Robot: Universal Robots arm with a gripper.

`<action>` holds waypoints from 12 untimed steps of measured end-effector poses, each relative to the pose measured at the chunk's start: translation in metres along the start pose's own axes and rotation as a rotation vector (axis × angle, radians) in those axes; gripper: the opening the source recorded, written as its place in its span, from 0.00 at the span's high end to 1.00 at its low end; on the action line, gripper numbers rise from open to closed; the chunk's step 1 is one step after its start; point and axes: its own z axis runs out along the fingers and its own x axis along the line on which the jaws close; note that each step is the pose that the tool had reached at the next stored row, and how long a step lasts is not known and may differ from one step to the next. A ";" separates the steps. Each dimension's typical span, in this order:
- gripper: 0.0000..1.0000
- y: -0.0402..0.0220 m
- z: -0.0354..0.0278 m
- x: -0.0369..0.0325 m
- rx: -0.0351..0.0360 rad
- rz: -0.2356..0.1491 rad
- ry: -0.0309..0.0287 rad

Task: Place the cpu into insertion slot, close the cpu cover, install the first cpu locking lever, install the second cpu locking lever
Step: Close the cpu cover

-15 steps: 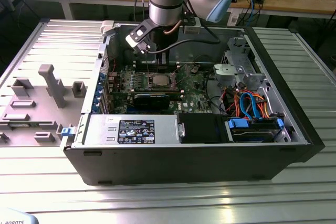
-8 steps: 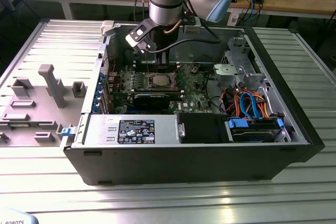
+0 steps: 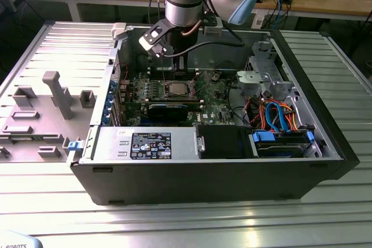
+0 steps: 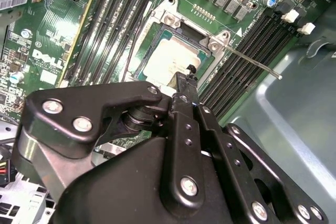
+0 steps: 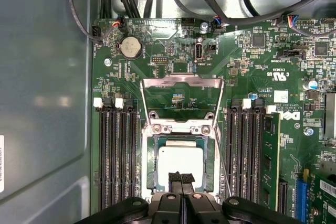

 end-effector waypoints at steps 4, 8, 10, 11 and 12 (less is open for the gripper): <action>0.89 0.0000 -0.0015 0.0001 0.0001 0.000 -0.0001; 0.89 0.0000 -0.0040 0.0002 0.0000 0.000 -0.0001; 0.89 0.0000 -0.0049 0.0003 0.0000 0.000 -0.0001; 0.89 0.0000 -0.0055 0.0003 0.0000 0.000 -0.0001; 0.89 0.0000 -0.0060 0.0003 0.0000 0.000 0.0000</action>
